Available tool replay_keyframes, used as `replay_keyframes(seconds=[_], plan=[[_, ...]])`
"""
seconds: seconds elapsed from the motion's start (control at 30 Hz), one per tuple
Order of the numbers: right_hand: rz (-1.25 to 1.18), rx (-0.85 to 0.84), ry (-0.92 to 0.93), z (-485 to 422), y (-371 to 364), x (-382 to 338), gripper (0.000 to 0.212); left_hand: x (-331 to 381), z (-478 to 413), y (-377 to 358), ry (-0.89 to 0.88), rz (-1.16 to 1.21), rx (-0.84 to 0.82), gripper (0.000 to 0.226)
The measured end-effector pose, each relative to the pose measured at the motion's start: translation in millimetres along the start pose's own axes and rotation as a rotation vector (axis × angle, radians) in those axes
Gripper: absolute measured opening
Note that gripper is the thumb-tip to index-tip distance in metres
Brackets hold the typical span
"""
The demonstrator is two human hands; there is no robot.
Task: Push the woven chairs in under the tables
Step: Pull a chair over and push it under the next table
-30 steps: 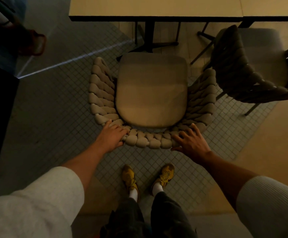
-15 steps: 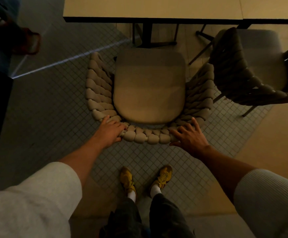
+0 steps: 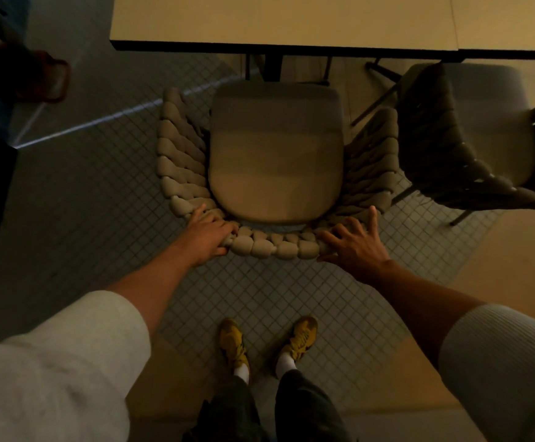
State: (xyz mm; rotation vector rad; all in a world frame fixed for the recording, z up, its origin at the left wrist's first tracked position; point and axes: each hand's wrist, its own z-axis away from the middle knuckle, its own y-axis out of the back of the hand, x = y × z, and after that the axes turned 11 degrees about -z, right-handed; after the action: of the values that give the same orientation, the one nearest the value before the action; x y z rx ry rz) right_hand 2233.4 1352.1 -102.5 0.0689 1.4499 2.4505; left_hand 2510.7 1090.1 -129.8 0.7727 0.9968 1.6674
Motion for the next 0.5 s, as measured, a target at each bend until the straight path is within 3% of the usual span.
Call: replay_keyframes(seconds=[0.27,0.5], plan=[[-0.051,-0.018,-0.064,-39.4,27.1,8.6,0.071,-25.4,-35.1,12.0,0.071,-0.009,0.047,0.048],[-0.038,-0.004,-0.034,-68.3,41.1,25.0,0.064,-45.0,-60.6,30.3,0.078,-0.026,-0.007,0.052]])
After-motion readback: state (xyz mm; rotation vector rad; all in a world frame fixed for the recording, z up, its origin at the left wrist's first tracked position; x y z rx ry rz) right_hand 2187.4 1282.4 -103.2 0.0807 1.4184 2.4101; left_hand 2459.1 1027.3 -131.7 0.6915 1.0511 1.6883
